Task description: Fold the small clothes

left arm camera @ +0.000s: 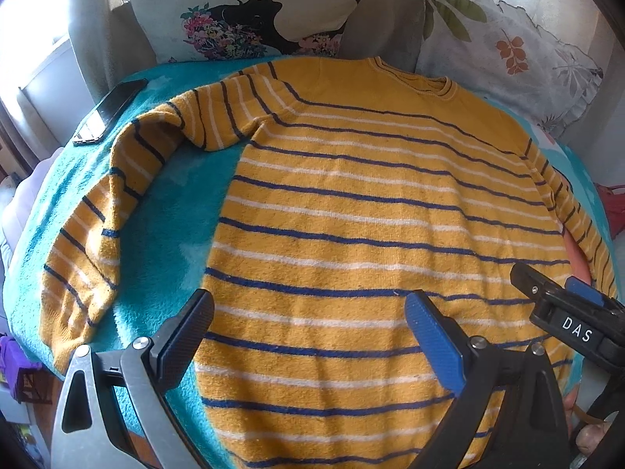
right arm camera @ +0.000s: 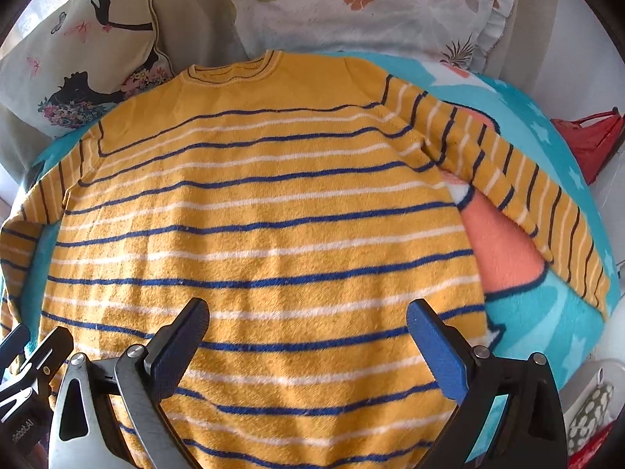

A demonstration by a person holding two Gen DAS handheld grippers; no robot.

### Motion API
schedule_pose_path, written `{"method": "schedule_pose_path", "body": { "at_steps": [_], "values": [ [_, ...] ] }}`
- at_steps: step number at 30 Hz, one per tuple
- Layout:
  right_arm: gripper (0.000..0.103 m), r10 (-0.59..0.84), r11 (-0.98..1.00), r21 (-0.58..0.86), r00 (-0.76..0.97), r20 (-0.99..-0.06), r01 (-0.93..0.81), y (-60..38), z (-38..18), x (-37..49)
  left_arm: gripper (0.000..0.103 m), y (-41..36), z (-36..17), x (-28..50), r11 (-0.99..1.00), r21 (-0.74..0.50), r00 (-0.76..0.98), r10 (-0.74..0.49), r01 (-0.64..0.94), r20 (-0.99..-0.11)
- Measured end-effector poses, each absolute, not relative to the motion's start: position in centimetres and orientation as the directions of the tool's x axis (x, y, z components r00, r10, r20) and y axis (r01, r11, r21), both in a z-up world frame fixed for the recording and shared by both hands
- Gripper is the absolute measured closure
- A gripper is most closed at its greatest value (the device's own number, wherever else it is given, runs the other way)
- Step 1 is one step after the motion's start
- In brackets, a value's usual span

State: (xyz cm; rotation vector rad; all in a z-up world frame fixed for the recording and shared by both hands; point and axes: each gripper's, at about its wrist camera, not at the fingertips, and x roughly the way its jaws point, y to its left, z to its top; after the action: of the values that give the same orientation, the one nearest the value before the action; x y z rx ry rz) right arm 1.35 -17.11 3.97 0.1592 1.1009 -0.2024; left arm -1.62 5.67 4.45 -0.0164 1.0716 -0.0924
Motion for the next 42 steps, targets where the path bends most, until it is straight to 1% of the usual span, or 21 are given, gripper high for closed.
{"method": "schedule_pose_path", "body": {
  "at_steps": [15, 23, 42],
  "values": [
    [0.001, -0.081, 0.968, 0.029, 0.421, -0.904, 0.249, -15.3, 3.1, 1.1, 0.005, 7.2, 4.0, -1.4, 0.994, -0.054, 0.453, -0.094, 0.099, -0.887],
    [0.001, -0.073, 0.969, 0.034, 0.414, -0.907, 0.244, -14.8, 2.8, 1.1, 0.005, 7.7, 3.7, -1.3, 0.994, -0.062, 0.441, -0.096, 0.09, -0.892],
    [0.001, -0.037, 0.974, 0.06, 0.419, -0.907, 0.218, -16.7, 2.5, 0.4, 0.005, 6.2, 3.7, -2.6, 0.997, -0.048, 0.44, -0.071, 0.063, -0.895]
  ]
}}
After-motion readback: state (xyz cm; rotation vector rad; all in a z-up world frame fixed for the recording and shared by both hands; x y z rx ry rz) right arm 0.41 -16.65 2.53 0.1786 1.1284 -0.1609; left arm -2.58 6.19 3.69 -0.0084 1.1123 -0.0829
